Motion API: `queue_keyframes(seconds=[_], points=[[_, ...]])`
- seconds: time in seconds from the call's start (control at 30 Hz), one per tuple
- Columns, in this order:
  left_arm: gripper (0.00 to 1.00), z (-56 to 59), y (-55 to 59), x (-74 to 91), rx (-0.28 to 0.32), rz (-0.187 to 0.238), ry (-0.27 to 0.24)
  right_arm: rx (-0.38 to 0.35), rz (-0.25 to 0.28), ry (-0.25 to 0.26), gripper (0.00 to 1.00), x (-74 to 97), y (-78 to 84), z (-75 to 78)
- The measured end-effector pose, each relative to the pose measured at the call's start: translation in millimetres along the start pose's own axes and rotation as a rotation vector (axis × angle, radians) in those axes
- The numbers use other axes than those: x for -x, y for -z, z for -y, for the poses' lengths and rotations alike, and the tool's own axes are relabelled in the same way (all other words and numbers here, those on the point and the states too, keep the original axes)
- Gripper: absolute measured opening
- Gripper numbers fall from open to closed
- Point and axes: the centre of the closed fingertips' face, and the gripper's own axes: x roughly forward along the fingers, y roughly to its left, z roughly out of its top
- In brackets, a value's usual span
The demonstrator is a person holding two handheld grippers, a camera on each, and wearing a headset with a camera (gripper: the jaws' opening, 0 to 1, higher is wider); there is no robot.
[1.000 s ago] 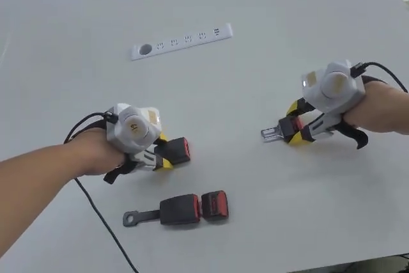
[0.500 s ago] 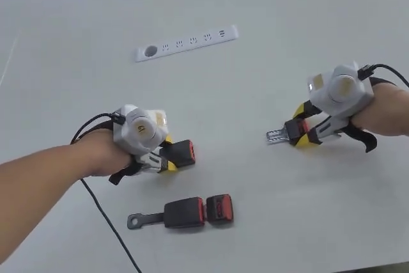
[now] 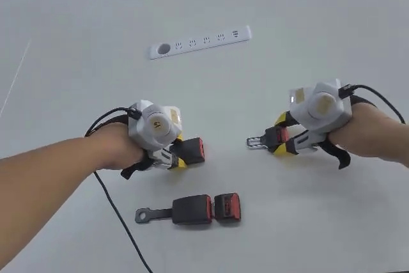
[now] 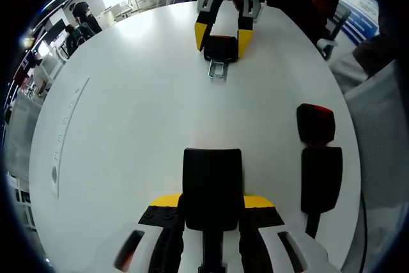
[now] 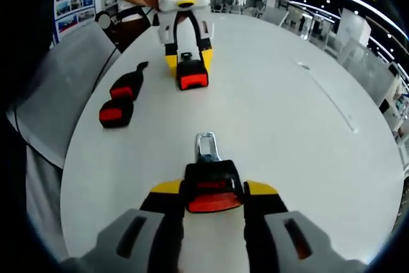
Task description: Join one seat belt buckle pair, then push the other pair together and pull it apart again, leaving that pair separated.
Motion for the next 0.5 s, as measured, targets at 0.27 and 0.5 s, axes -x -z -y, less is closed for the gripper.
queue_keyframes(seconds=[0.27,0.5], points=[[0.33,-1.9,-0.9,-1.0,0.002,-0.013,0.002,0.020,0.045,0.010,0.35,-28.6,-31.8,-3.5],[0.33,-2.6,-0.5,-1.1,-0.002,0.001,0.000,0.037,0.044,-0.003,0.34,-46.4,-49.4,-4.2]])
